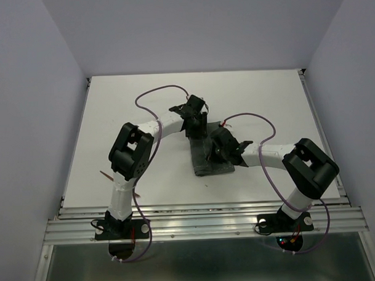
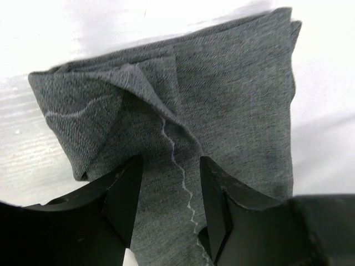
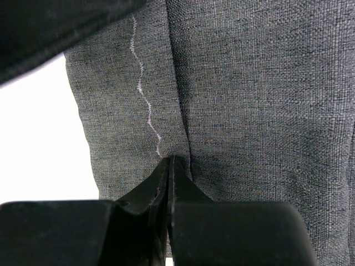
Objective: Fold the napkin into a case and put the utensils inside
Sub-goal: Fold the lower triangle-folded napkin at the center of the board, then smooth out the 2/3-rectangle-folded napkin at the center of the board.
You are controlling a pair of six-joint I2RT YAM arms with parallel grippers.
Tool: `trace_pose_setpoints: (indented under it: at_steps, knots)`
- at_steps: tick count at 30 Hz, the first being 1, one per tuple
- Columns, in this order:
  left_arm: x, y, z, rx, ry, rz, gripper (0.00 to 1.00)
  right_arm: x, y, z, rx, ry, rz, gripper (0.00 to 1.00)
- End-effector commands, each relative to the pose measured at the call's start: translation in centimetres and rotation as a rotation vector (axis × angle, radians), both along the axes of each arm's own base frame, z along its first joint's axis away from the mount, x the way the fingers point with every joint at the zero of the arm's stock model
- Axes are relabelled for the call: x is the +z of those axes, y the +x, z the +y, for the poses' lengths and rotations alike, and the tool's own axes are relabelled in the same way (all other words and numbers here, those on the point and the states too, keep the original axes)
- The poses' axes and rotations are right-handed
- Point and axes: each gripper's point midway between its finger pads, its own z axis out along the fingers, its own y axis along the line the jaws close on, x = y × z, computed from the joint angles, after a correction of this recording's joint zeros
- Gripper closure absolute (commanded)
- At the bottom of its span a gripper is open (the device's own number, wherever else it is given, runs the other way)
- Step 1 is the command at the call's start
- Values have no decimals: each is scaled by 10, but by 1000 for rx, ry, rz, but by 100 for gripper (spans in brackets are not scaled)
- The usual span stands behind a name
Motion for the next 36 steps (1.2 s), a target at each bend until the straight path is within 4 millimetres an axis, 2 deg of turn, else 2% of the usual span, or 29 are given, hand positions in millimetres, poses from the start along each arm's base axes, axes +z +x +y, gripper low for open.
trace_pose_setpoints:
  at_steps: [1, 3, 10, 12, 15, 16, 19, 21, 22, 23, 24, 32, 34, 36]
  knots:
    - [28, -12, 5, -19, -5, -44, 43, -21, -14, -25, -26, -94, 58, 99]
    - [33, -15, 6, -19, -16, -47, 43, -21, -14, -24, -25, -93, 59, 99]
    - [69, -36, 13, 5, -113, -102, 44, -22, -15, -23, -21, -89, 64, 99]
    - [71, -42, 14, 2, -130, -96, 46, -21, -15, -23, -23, -87, 64, 99]
    - [70, -55, 16, 0, -165, -68, 53, -18, -15, -23, -26, -82, 59, 99]
    - [64, -64, 16, -2, -181, -49, 72, -17, -15, -23, -27, -79, 57, 99]
    - [54, -78, 17, -5, -222, -19, 100, -15, -15, -23, -25, -73, 54, 99]
    - [51, -87, 13, -25, -264, 6, 100, -15, -15, -22, -24, -71, 56, 99]
    - [54, -86, 6, -37, -308, -14, 100, -15, -15, -22, -23, -70, 57, 99]
    - [45, -96, 8, -50, -322, 23, 100, -16, -16, -22, -23, -72, 59, 99]
    - [44, -96, 6, -47, -341, 20, 100, -15, -15, -22, -22, -70, 59, 99]
    - [-20, -115, 17, -38, -255, 140, 100, -13, -14, -22, -25, -69, 52, 99]
    - [-22, -115, 15, -53, -254, 142, 100, -13, -14, -21, -25, -69, 52, 99]
    - [-15, -116, 12, -66, -264, 129, 100, -13, -14, -22, -26, -70, 51, 99]
